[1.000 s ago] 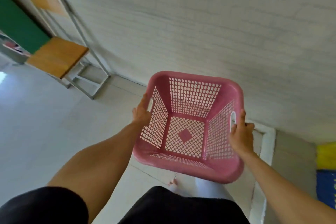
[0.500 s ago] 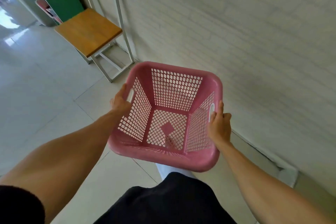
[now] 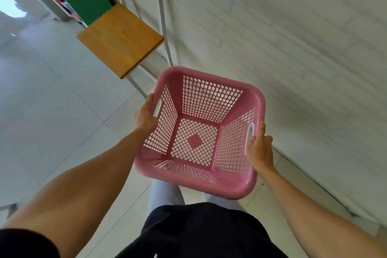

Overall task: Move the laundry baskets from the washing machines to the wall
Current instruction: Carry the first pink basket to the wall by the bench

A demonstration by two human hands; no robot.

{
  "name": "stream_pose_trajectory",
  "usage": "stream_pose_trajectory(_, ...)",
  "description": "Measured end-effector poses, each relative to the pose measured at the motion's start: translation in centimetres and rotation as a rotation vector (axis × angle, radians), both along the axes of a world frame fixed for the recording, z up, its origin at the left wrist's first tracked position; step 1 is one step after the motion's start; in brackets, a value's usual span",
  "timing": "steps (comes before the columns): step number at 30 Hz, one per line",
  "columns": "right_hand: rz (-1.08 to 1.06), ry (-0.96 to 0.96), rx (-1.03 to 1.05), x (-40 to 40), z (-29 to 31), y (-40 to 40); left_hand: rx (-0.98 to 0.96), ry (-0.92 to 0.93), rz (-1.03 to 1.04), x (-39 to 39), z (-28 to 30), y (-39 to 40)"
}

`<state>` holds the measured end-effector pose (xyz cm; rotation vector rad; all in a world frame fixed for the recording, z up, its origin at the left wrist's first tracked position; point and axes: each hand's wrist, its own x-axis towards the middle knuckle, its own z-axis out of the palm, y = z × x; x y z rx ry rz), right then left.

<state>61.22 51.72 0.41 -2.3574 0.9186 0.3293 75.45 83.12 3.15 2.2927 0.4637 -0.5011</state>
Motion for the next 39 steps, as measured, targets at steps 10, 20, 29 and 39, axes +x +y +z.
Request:
stream_pose_trajectory(10,-0.265,0.037,-0.047,10.1,-2.6,7.7,0.109,0.15,-0.348,17.4,-3.9,4.2)
stream_pose_trajectory(20,-0.431,0.06,-0.004,15.4,-9.5,9.9,0.22,0.151,-0.477,28.2,-13.4,3.0)
stream_pose_trajectory(29,-0.441,0.089,-0.022,17.5,-18.5,9.0,0.196,0.085,-0.468,30.4,-22.2,1.4)
stream_pose_trajectory(39,-0.44,0.129,-0.09,19.2,-22.9,9.6,0.2,0.052,-0.457,32.7,-27.0,1.4)
